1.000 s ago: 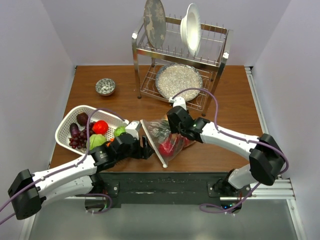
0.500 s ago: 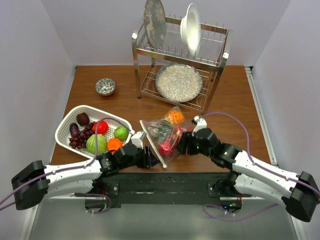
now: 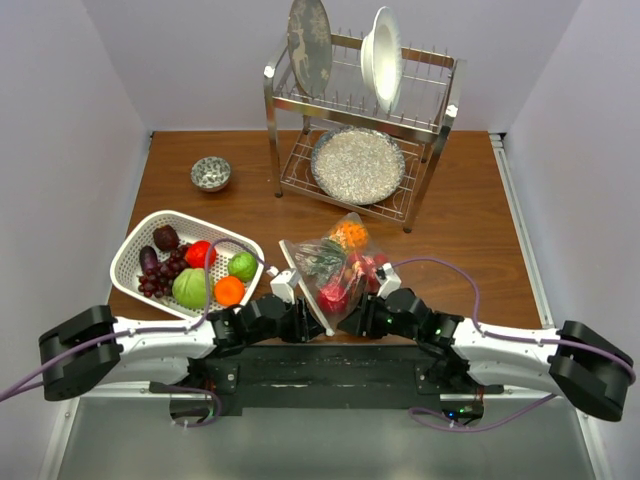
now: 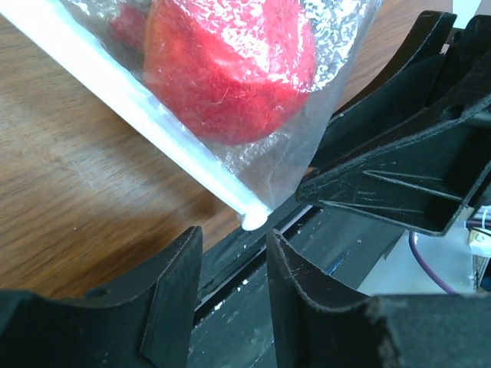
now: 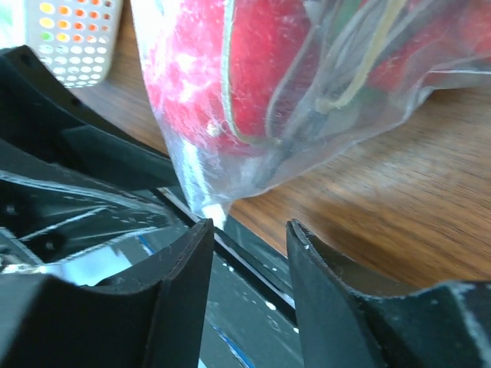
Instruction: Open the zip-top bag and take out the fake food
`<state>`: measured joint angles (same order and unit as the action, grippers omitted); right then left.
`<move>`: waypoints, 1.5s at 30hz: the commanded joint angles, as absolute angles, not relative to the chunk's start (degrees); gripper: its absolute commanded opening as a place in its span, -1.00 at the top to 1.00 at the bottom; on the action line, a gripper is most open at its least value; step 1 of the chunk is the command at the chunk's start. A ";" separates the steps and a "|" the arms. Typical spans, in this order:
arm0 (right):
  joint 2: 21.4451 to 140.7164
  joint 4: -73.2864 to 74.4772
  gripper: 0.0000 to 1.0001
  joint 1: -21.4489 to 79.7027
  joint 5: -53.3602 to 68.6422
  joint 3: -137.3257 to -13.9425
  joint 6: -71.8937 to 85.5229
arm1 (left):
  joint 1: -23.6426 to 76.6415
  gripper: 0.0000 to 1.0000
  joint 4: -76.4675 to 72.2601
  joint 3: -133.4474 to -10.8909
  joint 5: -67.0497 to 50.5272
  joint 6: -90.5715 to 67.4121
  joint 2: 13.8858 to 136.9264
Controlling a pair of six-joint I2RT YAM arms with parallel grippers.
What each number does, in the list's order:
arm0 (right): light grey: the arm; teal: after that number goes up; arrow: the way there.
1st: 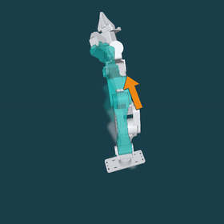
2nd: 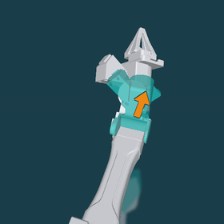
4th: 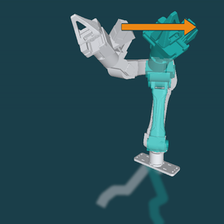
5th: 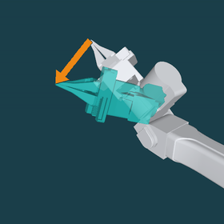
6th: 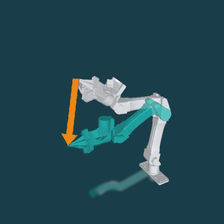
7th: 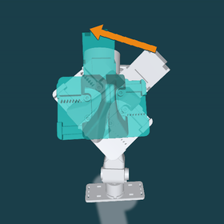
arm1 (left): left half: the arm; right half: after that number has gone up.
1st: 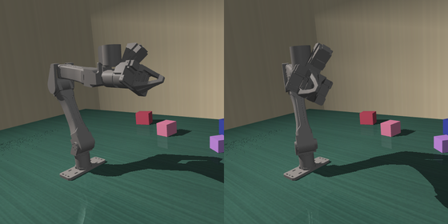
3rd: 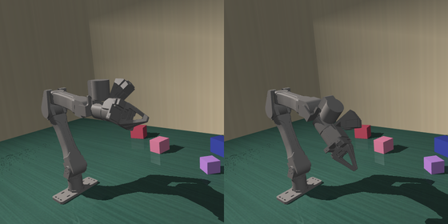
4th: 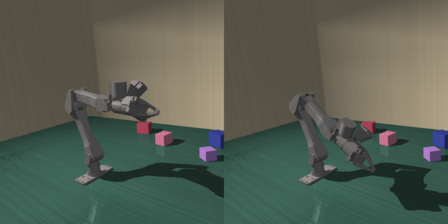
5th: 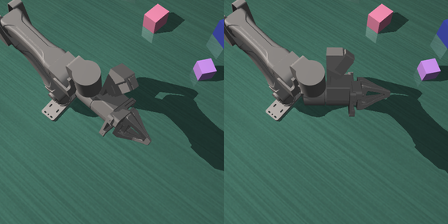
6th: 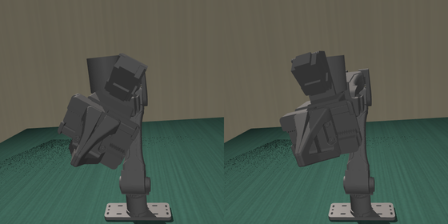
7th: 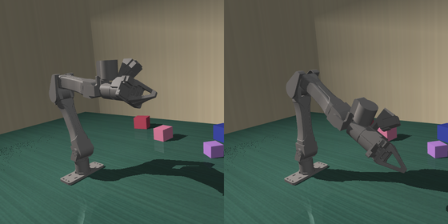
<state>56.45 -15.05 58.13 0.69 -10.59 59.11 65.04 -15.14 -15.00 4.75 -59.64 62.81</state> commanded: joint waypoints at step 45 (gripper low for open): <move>62.41 -31.21 1.00 62.49 -8.18 -9.49 68.82 | 65.57 0.02 -30.75 -10.21 5.10 -63.54 63.46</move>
